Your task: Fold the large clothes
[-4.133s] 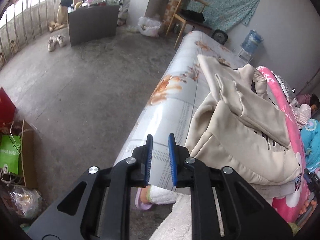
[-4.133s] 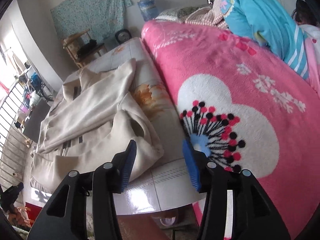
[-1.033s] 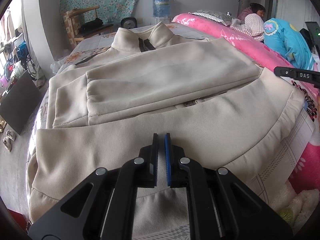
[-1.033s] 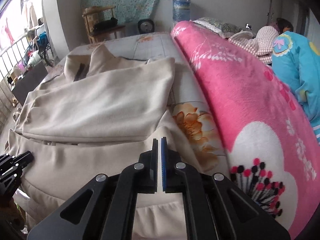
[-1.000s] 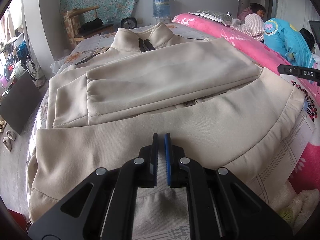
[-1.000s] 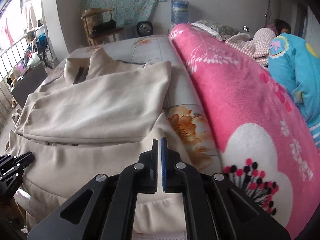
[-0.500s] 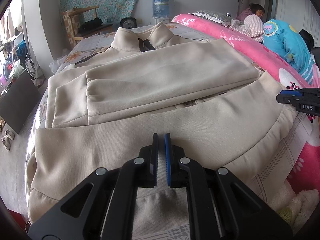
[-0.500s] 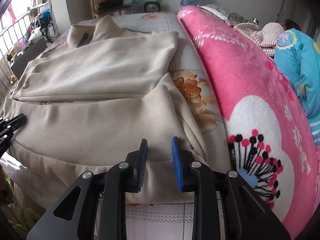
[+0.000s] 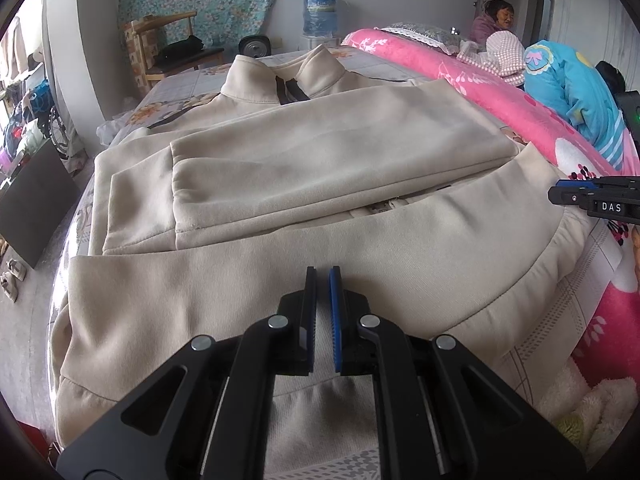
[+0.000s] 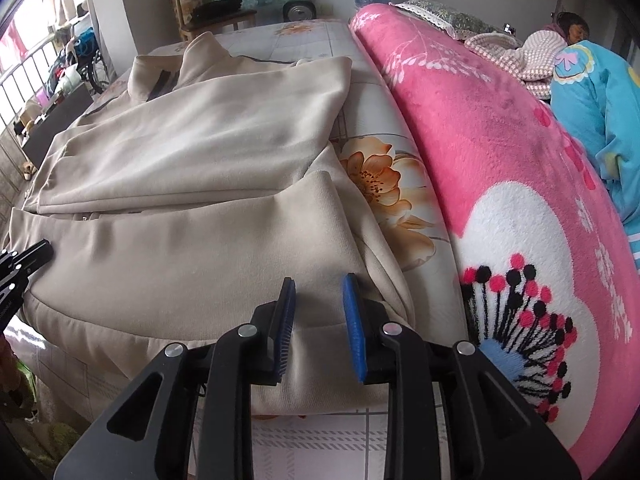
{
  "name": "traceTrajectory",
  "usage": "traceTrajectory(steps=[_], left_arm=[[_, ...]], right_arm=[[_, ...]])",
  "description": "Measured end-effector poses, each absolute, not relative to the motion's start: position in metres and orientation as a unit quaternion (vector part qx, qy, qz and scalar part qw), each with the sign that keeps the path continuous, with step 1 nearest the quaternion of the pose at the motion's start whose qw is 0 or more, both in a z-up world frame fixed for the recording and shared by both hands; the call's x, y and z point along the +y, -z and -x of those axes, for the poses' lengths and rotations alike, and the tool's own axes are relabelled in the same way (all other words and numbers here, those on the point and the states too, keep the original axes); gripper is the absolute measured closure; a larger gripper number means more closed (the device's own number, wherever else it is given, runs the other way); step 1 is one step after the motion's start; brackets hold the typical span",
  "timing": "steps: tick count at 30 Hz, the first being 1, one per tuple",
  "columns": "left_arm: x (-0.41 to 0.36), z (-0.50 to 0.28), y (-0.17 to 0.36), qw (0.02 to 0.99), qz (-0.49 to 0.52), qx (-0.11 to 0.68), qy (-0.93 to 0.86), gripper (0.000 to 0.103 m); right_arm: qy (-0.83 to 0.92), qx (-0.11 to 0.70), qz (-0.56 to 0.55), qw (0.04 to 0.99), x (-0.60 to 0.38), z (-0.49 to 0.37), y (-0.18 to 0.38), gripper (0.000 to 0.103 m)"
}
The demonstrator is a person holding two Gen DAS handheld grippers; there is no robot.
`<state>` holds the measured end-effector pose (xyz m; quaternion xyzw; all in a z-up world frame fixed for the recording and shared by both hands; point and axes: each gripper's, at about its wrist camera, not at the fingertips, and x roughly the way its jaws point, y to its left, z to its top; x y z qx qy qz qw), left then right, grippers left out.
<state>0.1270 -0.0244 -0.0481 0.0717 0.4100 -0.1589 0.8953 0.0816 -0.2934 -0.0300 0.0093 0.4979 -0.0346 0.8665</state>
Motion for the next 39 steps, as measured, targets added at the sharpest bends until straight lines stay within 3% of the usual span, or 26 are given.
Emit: traceTrajectory(steps=[2, 9, 12, 22, 35, 37, 39], left_arm=[[-0.024, -0.127, 0.048, 0.895, -0.071, 0.41, 0.159, 0.096], [-0.024, -0.126, 0.048, 0.895, -0.072, 0.41, 0.159, 0.096], [-0.025, -0.126, 0.047, 0.895, -0.072, 0.41, 0.159, 0.096], [-0.024, -0.126, 0.048, 0.895, -0.07, 0.41, 0.159, 0.096], [-0.023, -0.125, 0.049, 0.895, -0.067, 0.41, 0.16, 0.096], [-0.024, -0.125, 0.049, 0.895, -0.065, 0.411, 0.162, 0.096], [-0.022, -0.126, 0.049, 0.894, -0.061, 0.412, 0.165, 0.096]], right_arm=[[0.034, 0.493, -0.009, 0.869, -0.291, -0.08, 0.022, 0.078], [-0.013, 0.452, 0.002, 0.892, -0.262, -0.07, -0.016, 0.06], [-0.058, 0.447, 0.006, 0.892, -0.239, -0.068, -0.023, 0.059], [-0.157, 0.479, -0.005, 0.864, -0.18, -0.065, 0.0, 0.059], [-0.151, 0.505, 0.018, 0.85, -0.167, -0.069, 0.033, 0.06], [-0.142, 0.504, 0.018, 0.852, -0.167, -0.071, 0.029, 0.073], [-0.154, 0.489, 0.009, 0.859, -0.166, -0.069, 0.018, 0.076]])
